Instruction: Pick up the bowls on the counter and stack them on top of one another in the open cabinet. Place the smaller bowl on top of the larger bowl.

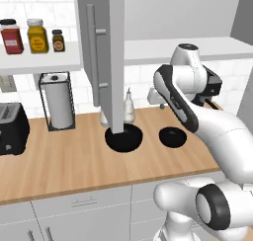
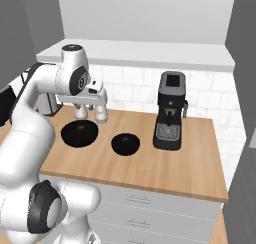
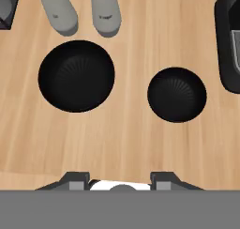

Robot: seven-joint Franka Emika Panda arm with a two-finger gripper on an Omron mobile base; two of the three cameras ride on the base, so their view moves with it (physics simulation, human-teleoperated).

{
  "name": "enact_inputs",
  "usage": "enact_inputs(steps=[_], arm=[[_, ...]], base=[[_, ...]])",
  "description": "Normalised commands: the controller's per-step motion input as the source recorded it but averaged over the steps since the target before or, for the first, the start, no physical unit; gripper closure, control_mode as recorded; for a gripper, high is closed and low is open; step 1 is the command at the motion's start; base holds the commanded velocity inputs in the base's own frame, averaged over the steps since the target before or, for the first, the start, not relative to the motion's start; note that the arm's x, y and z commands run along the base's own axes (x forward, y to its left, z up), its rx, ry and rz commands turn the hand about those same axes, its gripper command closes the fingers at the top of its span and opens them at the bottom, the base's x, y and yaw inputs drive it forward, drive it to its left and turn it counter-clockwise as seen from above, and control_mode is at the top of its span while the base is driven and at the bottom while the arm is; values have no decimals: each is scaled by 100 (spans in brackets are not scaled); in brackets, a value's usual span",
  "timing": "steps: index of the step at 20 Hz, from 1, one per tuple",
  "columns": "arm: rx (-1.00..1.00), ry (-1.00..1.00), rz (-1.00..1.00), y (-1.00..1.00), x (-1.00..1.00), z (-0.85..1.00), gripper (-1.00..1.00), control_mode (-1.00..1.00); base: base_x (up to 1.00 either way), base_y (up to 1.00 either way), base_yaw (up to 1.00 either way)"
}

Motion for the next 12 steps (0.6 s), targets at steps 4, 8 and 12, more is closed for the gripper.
enact_inputs(steps=[4,8,12], arm=[[0,-1,0,-14,-26,-1,-100,-100],[0,0,-5,-55,-60,-21,-100,-100],[0,0,-9,-71,-13,-47,-100,-100]], base=[[0,0,0],[0,0,0],[0,0,0]])
